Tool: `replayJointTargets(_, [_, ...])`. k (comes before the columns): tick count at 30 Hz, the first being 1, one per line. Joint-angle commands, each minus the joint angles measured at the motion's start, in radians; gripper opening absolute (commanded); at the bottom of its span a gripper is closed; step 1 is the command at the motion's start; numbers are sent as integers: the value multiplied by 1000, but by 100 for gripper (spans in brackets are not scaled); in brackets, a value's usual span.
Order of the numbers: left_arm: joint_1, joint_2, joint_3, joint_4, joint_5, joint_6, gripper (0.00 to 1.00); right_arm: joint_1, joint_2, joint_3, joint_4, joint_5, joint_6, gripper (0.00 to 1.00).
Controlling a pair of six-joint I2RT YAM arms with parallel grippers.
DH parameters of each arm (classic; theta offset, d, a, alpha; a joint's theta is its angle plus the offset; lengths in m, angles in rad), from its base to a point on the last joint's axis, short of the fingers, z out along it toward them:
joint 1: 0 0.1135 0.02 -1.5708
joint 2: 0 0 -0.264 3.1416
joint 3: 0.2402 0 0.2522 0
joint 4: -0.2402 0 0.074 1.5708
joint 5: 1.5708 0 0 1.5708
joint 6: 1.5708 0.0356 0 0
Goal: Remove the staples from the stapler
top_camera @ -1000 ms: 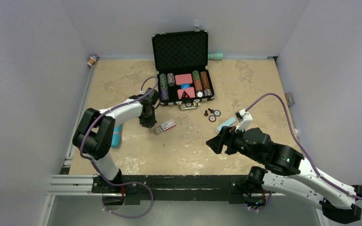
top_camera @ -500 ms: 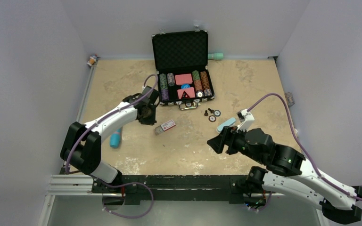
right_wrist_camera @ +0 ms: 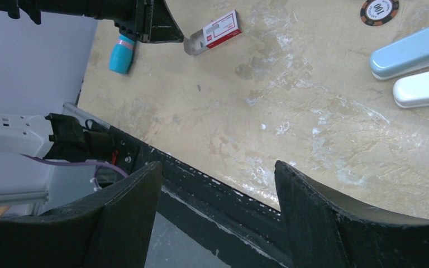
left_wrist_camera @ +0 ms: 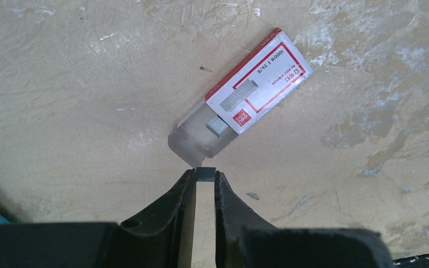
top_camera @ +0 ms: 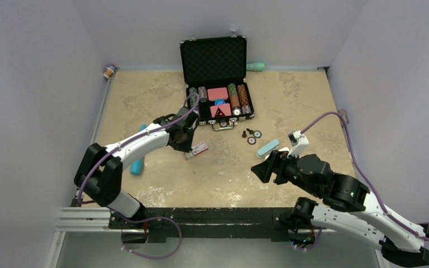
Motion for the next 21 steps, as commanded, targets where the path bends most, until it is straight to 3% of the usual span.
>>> replayJointTargets(1, [-11, 52, 47, 35, 11, 24, 11, 3, -5, 36, -5, 27, 16, 77])
replayJointTargets(21, [-10, 130, 80, 37, -31, 27, 14, 2, -30, 28, -13, 19, 20, 77])
